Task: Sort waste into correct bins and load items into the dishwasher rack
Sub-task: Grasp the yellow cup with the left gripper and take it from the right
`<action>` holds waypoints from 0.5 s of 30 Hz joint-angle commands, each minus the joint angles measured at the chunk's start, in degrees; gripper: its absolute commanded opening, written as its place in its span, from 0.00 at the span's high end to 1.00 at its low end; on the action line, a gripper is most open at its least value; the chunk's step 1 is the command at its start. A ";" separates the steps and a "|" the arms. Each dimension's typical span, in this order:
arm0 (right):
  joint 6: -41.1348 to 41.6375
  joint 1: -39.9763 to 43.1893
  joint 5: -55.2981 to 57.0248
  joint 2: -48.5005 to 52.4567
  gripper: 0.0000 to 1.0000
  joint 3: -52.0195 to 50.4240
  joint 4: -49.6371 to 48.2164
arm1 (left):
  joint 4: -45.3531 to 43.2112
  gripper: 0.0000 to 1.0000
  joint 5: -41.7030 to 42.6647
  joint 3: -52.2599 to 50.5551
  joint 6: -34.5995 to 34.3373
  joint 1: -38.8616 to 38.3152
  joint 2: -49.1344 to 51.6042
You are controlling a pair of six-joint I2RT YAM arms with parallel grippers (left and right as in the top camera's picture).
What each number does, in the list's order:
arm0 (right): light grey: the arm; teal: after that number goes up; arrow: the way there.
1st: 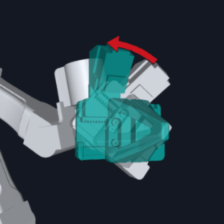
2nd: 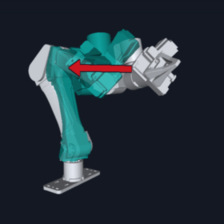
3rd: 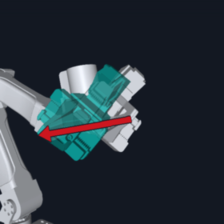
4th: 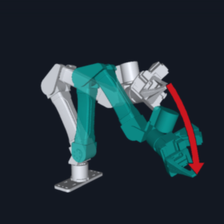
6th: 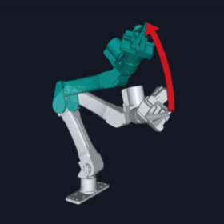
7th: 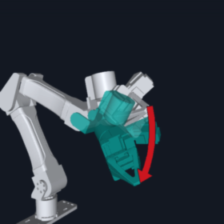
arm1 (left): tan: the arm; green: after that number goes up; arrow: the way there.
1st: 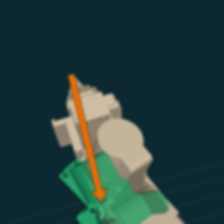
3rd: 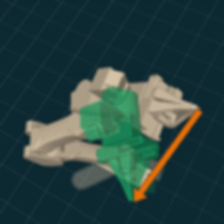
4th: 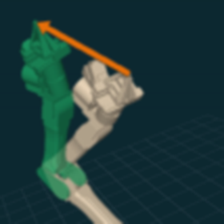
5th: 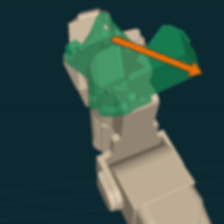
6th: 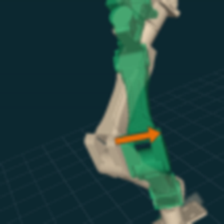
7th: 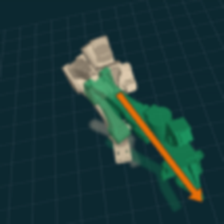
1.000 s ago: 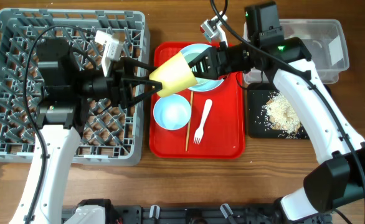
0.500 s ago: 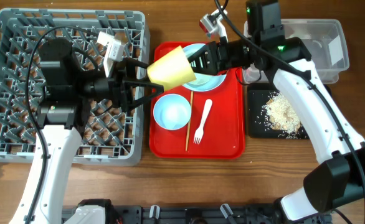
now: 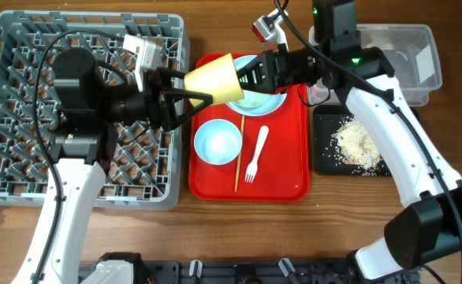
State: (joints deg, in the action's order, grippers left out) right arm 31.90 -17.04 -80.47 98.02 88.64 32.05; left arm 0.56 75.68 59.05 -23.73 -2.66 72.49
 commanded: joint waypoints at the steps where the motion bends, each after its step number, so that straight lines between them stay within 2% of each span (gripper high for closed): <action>1: 0.09 -0.35 -1.92 0.00 0.96 0.61 -0.26 | -0.22 0.21 -2.05 0.66 -1.01 -0.17 -0.07; 4: 0.22 -0.35 -1.92 0.00 0.96 0.61 -0.24 | -0.24 0.32 -2.10 0.66 -0.96 -0.07 -0.07; 8: 0.20 -0.35 -1.92 0.00 0.96 0.61 -0.26 | -0.22 0.35 -2.10 0.66 -0.94 -0.07 -0.04; 9: 0.20 -0.35 -1.92 0.00 0.96 0.61 -0.24 | -0.22 0.34 -2.10 0.66 -0.94 -0.07 -0.04; 13: 0.22 -0.35 -1.92 0.00 0.96 0.61 -0.22 | -0.22 0.19 -2.56 0.66 -0.72 0.02 -0.04; 15: 0.22 -0.35 -1.92 0.00 0.96 0.61 -0.04 | -0.24 0.17 -3.45 0.66 -0.72 1.03 -0.04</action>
State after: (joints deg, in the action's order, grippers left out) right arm 32.34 -16.99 -79.90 98.02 88.64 32.08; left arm 0.40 74.61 59.05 -24.71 -2.63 72.47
